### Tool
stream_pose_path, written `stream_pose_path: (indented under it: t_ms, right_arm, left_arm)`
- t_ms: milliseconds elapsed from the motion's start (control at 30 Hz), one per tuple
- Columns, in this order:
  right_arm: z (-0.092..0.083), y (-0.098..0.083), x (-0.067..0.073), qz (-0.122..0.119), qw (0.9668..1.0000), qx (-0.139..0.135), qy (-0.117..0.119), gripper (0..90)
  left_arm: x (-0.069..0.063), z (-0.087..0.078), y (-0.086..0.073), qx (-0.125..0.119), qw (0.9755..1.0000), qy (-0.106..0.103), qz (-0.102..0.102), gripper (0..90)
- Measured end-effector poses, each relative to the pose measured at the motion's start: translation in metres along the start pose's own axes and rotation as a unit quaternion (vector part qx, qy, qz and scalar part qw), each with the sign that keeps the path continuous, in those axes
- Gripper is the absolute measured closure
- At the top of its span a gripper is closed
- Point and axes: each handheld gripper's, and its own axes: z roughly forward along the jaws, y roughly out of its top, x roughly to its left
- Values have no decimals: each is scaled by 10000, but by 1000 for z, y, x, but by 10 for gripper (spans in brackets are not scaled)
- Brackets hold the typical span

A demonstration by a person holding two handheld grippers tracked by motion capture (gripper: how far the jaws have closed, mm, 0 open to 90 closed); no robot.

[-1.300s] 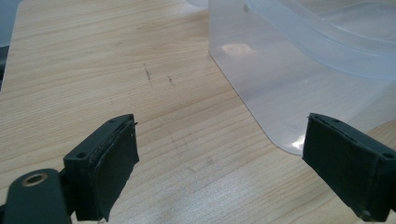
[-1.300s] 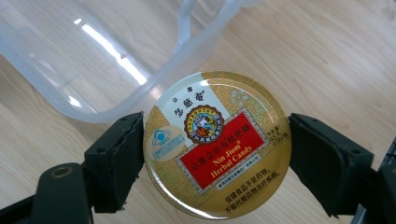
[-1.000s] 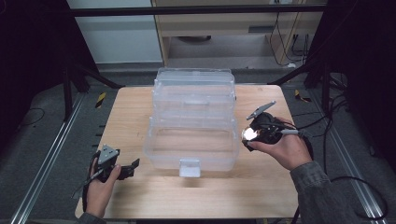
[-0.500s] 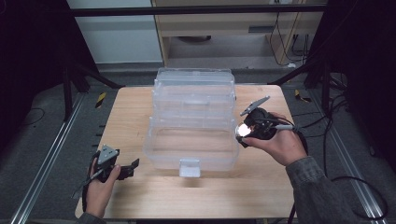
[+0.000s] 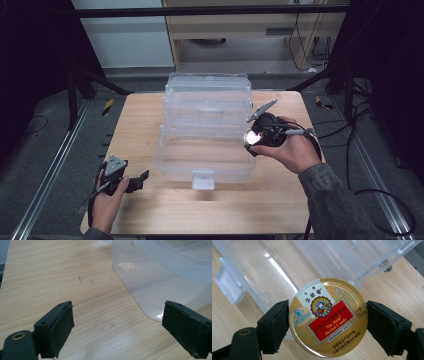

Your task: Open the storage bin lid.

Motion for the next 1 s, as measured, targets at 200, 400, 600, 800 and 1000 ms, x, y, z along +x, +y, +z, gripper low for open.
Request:
stream_pose_path:
  t_ms: [200,400,600,800,1000]
  right_arm:
    - [4,5,5,-94,9999,37,60,208]
    - [10,9,11,-187,9997,98,113,208]
    - [17,12,17,-242,9995,125,173,208]
    - [22,14,21,-264,9993,143,227,208]
    - [27,13,23,-267,9991,160,272,208]
  left_arm:
    - [0,0,0,0,10000,-2,6,92]
    - [0,0,0,5,10000,-2,15,92]
    - [0,0,0,3,10000,-2,14,92]
    - [0,0,0,6,10000,-5,22,92]
    - [-1,0,0,10,10000,-4,25,92]
